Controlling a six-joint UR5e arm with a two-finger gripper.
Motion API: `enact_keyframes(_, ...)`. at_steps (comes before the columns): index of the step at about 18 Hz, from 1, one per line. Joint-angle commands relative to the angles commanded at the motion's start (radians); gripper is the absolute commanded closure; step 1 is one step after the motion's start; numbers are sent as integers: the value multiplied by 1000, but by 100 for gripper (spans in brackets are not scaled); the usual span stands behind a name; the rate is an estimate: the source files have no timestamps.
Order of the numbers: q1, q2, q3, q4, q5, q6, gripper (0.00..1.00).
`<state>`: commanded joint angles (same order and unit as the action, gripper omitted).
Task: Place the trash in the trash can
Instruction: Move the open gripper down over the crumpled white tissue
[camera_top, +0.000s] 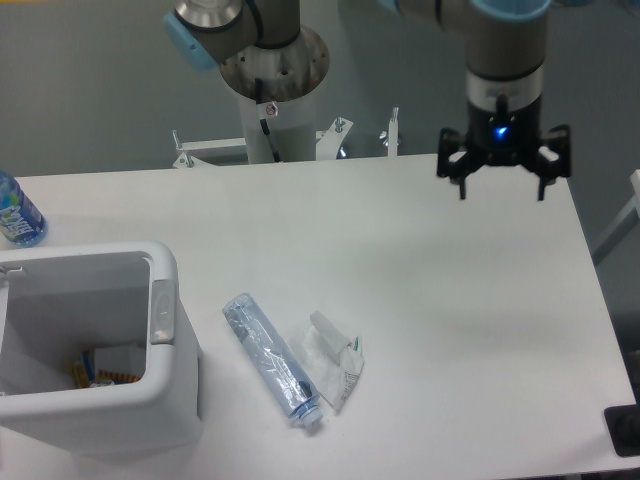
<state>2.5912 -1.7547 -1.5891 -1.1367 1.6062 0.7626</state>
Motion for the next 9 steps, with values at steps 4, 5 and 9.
enact_keyframes(4,-49,-72,-20,-2,-116,-170,0)
enact_keyframes(5,-52,-80,-22,-8,-143,-181,0)
enact_keyframes(9,-75,-124,-60,-3,-155,-228,0)
